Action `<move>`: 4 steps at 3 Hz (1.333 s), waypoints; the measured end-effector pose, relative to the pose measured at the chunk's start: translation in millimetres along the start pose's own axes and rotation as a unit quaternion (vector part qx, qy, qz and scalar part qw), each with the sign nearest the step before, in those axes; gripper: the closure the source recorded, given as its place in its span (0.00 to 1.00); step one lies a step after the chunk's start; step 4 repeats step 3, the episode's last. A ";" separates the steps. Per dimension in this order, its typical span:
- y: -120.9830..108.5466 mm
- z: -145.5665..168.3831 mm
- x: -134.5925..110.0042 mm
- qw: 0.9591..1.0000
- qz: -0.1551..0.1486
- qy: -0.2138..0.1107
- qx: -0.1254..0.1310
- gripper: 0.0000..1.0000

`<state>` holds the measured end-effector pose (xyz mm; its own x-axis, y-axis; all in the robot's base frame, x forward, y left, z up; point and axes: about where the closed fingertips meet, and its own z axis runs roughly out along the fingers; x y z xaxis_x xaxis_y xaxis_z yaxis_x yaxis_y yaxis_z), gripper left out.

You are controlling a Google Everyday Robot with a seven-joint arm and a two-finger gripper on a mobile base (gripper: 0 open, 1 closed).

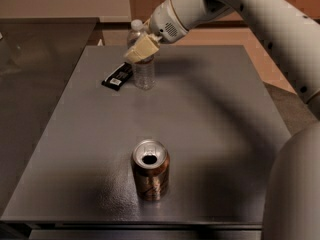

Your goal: Move water bottle near rxbar chocolate

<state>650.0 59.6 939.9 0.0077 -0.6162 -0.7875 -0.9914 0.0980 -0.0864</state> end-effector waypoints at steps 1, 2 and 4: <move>0.9 2.8 -0.7 1.000 0.000 0.000 -0.002 0.13; 1.5 5.4 -0.8 1.000 0.000 0.000 -0.005 0.00; 1.5 5.6 -0.8 1.000 0.000 0.000 -0.005 0.00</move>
Offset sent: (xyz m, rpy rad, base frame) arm -0.0004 0.0022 -0.0010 0.0005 0.0022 0.0034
